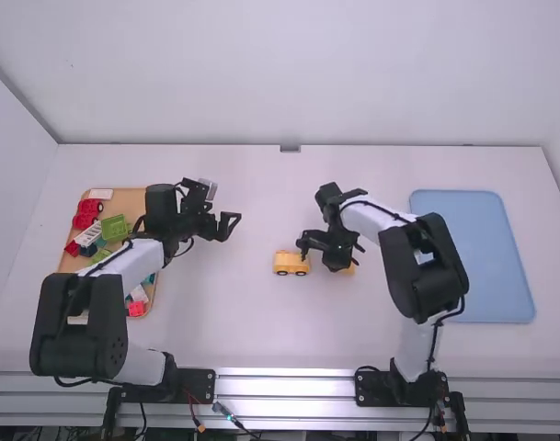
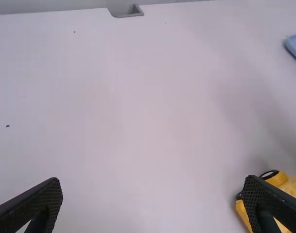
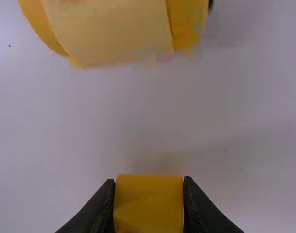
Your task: Assemble lego blocks to make yellow taxi
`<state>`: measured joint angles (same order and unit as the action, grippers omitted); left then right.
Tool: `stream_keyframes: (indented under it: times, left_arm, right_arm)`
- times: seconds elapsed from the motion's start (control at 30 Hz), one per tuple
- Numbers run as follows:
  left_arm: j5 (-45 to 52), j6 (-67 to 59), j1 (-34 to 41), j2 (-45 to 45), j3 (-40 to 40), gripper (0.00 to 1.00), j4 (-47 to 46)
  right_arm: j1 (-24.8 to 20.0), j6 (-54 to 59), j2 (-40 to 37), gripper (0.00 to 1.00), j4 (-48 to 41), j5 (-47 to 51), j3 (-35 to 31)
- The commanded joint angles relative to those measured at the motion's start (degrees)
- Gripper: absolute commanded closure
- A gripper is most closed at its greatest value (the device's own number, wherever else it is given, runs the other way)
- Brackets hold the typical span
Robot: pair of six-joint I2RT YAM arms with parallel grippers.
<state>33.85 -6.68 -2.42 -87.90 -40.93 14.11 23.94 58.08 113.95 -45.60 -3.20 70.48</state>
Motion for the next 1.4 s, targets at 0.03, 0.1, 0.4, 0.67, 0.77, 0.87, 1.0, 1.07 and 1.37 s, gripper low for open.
stream_keyframes:
  times: [0.03, 0.1, 0.4, 0.67, 0.77, 0.87, 1.0, 1.07, 1.37]
  left_arm:
    - [-1.92, -0.63, 0.15, 0.59, -0.85, 0.01, -0.28]
    - [-2.43, -0.63, 0.15, 0.59, -0.85, 0.01, -0.37]
    - [-4.9, -0.17, 0.13, 0.59, -0.81, 0.01, -0.83]
    - [15.13, -21.44, 0.04, 0.26, -0.79, 0.01, -3.82]
    - [22.49, -28.37, 0.57, -1.66, -0.79, 0.01, -3.96]
    - [30.58, -35.47, 1.44, -5.55, -0.81, 0.01, -3.56]
    - [38.8, -49.4, 3.15, -12.63, -0.81, 0.01, -3.43]
    - [42.82, -53.42, 4.42, -17.44, -1.05, 0.01, -1.29]
    - [44.35, -52.76, 10.23, -29.75, -6.73, 0.01, 2.78]
  right_arm:
    - [1.53, 0.04, 1.99, 0.71, 0.61, 2.21, 0.74]
    - [1.81, 0.28, 2.12, 0.55, 0.31, 2.56, 0.76]
    - [1.92, -5.16, 1.11, 0.11, 3.26, 5.73, 1.97]
    - [-2.36, -4.66, -7.56, 0.01, 2.84, -9.22, 2.32]
    - [-5.81, 1.03, -12.04, 0.01, 3.48, -18.1, -0.96]
    - [-9.84, 7.74, -15.82, 0.01, 6.78, -27.8, -6.54]
    - [-14.49, 11.93, -18.08, 0.01, 15.5, -37.7, -14.93]
    - [-17.22, 12.46, -17.94, 0.01, 22.71, -44.22, -20.26]
    - [-23.32, 12.22, -15.69, 0.01, 40.85, -54.47, -32.5]
